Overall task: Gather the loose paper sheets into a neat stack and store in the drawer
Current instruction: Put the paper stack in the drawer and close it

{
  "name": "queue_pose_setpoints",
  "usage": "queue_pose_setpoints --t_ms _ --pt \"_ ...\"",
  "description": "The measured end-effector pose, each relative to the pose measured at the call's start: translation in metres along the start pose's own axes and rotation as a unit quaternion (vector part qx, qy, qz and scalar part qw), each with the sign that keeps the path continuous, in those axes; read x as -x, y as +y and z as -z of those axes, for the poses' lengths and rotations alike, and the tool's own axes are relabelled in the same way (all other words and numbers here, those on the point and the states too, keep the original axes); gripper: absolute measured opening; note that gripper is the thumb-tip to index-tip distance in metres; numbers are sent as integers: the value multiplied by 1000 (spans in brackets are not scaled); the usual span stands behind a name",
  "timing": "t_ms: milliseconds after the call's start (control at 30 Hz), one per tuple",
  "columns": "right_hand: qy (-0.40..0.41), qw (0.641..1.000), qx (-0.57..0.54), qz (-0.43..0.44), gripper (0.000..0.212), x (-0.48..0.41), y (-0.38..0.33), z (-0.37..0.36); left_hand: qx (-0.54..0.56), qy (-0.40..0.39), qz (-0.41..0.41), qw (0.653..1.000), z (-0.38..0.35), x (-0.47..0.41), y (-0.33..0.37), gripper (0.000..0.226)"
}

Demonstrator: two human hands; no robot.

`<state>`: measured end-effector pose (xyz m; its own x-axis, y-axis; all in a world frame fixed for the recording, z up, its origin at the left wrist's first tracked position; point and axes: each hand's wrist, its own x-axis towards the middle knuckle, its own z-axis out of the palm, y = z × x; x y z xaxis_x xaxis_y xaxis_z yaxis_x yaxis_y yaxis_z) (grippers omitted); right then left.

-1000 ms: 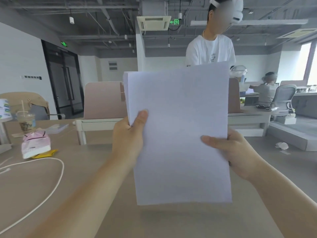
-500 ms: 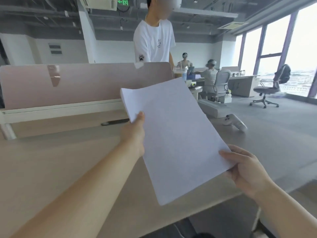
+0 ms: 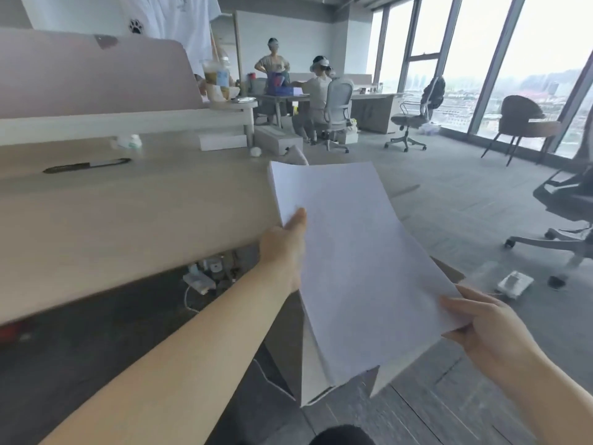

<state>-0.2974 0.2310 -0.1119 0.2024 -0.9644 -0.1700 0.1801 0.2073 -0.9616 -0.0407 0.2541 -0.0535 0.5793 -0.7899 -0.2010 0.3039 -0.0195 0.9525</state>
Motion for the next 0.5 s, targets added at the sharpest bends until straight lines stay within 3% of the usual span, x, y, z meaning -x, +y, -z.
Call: queue_pose_setpoints --t_ms 67,233,333,400,500 --pt "18 1000 1 -20 27 8 -1 35 2 -15 41 999 -24 18 -22 25" --pt "47 996 8 -74 24 24 -11 99 -71 -26 141 987 -64 24 -82 45" --pt "82 993 20 -84 17 24 -25 116 -135 -36 187 972 -78 24 -107 38" --pt "108 990 37 -87 15 19 -38 118 -163 -50 197 965 -84 24 -114 22" --pt "137 985 57 -88 14 5 -57 115 -244 -58 157 955 -93 21 -108 6"
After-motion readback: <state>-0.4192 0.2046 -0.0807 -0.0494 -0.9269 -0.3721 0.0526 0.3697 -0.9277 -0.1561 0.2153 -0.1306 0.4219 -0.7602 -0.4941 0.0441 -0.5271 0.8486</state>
